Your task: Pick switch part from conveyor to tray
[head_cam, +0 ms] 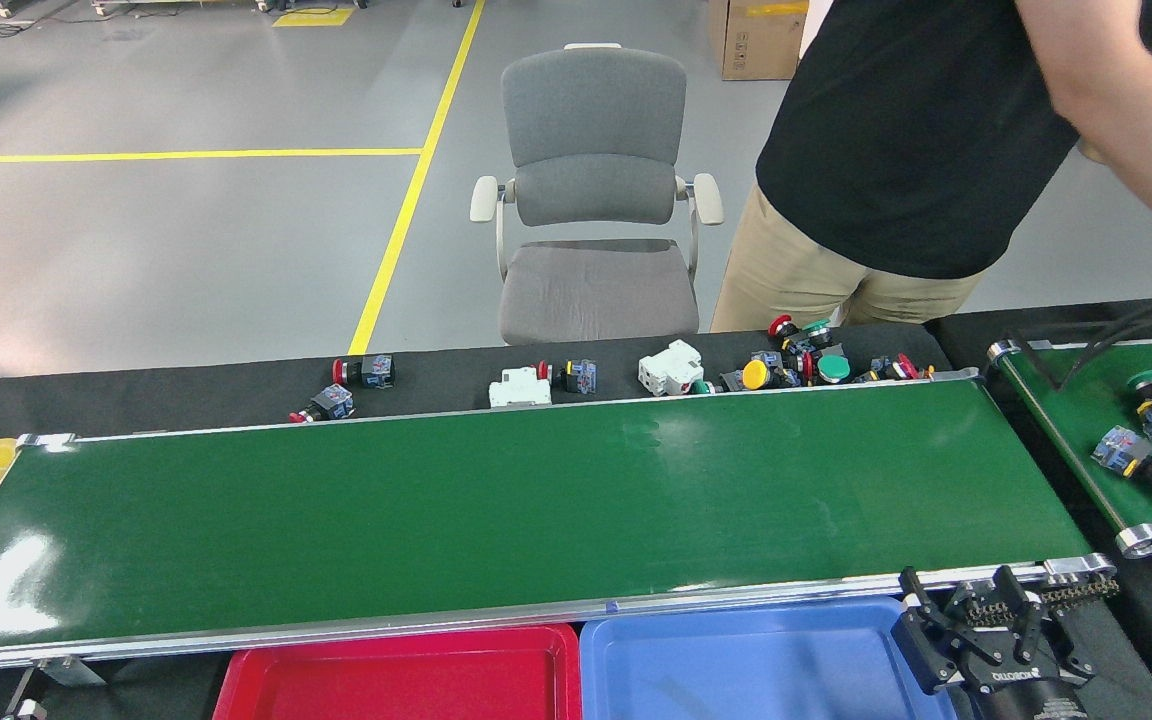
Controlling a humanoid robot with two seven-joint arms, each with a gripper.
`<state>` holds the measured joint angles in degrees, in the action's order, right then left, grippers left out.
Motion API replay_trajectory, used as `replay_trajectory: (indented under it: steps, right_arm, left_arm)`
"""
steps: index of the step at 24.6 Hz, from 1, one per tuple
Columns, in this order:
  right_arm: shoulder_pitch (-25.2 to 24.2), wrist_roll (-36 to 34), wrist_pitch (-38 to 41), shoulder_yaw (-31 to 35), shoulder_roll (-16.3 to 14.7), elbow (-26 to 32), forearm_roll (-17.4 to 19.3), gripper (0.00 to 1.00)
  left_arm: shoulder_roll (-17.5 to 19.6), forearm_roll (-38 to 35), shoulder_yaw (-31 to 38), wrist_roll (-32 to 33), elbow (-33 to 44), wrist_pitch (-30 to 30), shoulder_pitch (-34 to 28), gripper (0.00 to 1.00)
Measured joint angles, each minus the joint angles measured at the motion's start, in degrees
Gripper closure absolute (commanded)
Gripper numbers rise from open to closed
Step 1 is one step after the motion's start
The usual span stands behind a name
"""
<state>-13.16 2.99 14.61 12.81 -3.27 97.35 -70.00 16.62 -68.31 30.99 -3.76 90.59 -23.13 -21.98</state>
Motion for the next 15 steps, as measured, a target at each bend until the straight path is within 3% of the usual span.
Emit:
replay_trajectory:
  steps: [4,15]
  right_arm:
    - [-2.6,-0.1,-0.1,0.0,2.3,0.8,0.0,0.00]
    - [-1.5,1.1,-0.8,2.4,2.3,0.9,-0.1,0.00]
  left_arm:
    - [0.3,-0.1,-0.1,0.0,-0.1,0.0,0.4,0.00]
    - [0.4,0.0,0.6,-0.3,-0.3,0.0,0.4,0.00]
